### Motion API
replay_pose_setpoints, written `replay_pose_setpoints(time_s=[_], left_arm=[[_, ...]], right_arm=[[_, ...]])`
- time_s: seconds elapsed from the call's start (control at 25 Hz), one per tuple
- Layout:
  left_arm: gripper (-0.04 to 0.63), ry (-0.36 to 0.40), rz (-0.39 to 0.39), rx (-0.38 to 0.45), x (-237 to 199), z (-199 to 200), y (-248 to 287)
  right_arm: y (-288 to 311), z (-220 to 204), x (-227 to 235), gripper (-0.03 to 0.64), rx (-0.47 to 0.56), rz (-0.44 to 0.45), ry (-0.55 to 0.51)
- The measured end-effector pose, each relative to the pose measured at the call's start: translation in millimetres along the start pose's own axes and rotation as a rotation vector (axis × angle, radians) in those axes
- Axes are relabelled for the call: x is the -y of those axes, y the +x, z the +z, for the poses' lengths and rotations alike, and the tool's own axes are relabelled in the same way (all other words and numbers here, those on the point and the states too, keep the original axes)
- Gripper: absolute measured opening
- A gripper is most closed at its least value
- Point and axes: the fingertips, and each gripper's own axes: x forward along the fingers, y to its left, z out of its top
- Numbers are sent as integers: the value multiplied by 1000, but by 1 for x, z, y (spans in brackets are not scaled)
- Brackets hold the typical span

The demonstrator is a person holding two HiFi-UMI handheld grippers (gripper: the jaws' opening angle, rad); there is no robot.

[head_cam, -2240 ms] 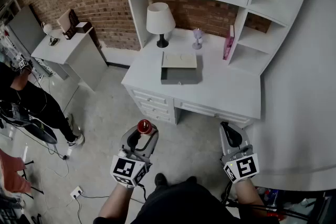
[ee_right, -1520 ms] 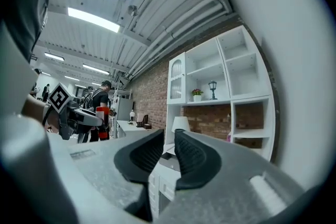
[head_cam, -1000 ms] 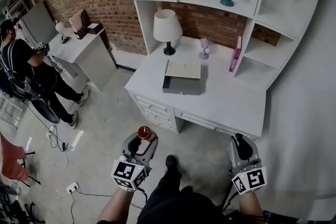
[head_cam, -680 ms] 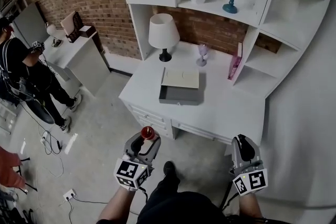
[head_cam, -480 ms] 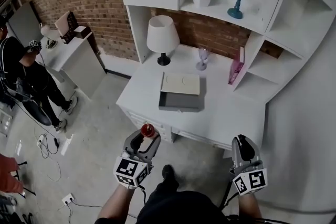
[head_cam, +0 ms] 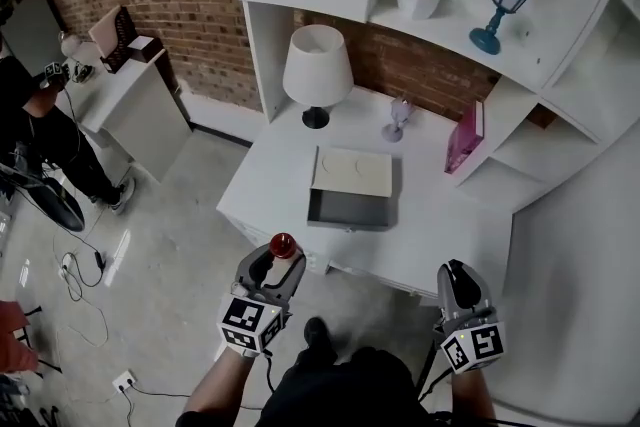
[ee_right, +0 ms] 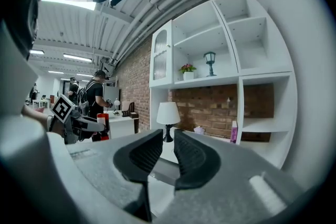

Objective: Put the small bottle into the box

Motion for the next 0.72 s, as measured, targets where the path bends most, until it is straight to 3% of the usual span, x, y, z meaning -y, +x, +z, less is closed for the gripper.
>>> replay_pose_setpoints(time_s=[0.28, 0.72], left_arm=[[204, 30, -35, -56, -5, -13, 48], [204, 243, 24, -290, -2, -46, 129]], right_arm=[[39, -17, 29, 58, -42, 31, 41], [101, -15, 94, 47, -12, 190, 102]])
